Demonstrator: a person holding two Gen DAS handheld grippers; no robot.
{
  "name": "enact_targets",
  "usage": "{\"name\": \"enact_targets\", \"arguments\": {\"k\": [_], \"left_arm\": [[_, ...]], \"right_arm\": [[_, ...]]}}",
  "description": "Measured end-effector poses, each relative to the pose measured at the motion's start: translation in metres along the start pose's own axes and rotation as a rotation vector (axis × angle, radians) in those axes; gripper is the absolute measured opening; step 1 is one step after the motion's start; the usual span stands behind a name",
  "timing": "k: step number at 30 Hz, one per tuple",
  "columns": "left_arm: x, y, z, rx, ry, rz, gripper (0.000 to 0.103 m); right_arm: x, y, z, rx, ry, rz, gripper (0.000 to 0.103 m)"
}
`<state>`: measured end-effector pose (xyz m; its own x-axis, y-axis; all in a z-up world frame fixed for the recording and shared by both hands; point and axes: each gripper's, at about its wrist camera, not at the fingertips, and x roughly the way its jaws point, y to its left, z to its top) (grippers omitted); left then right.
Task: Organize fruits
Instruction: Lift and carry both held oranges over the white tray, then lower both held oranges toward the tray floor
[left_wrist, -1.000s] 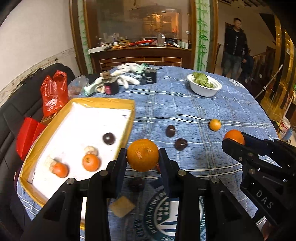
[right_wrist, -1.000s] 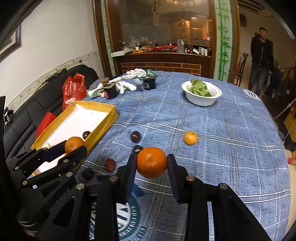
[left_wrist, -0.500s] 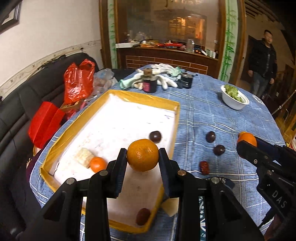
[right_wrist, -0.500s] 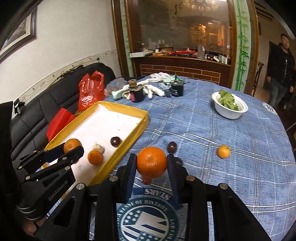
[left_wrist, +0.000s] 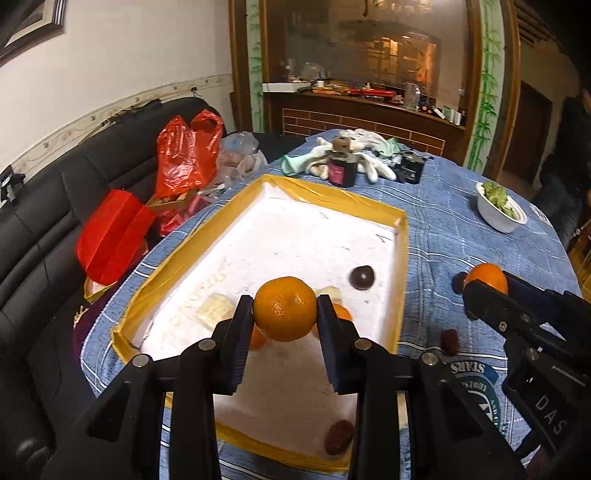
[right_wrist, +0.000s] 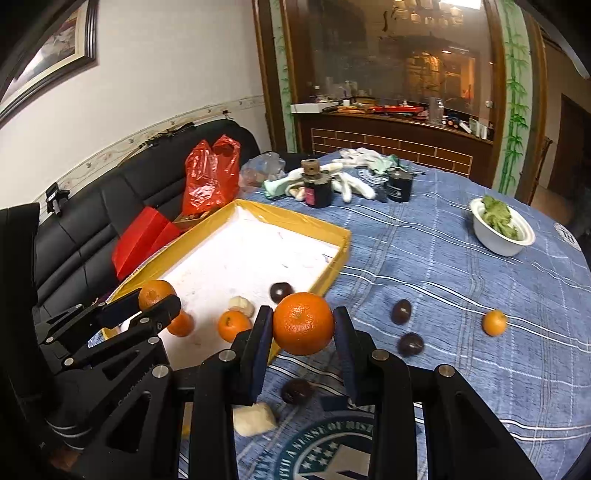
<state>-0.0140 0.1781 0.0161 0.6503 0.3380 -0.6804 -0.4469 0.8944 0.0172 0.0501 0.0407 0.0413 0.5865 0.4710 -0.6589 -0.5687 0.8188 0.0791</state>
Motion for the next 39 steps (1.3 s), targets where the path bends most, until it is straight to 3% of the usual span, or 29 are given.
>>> {"name": "enact_targets", "arguments": {"k": [15, 39], "left_arm": [[0.022, 0.041, 0.006, -0.066, 0.022, 0.051, 0.032], [0.053, 0.054, 0.013, -0.091, 0.075, 0.073, 0.032]], "right_arm": [[0.048, 0.051, 0.019, -0.071, 0.036, 0.056, 0.033], [0.096, 0.071, 0.025, -0.109, 0.098, 0.057, 0.033]]}}
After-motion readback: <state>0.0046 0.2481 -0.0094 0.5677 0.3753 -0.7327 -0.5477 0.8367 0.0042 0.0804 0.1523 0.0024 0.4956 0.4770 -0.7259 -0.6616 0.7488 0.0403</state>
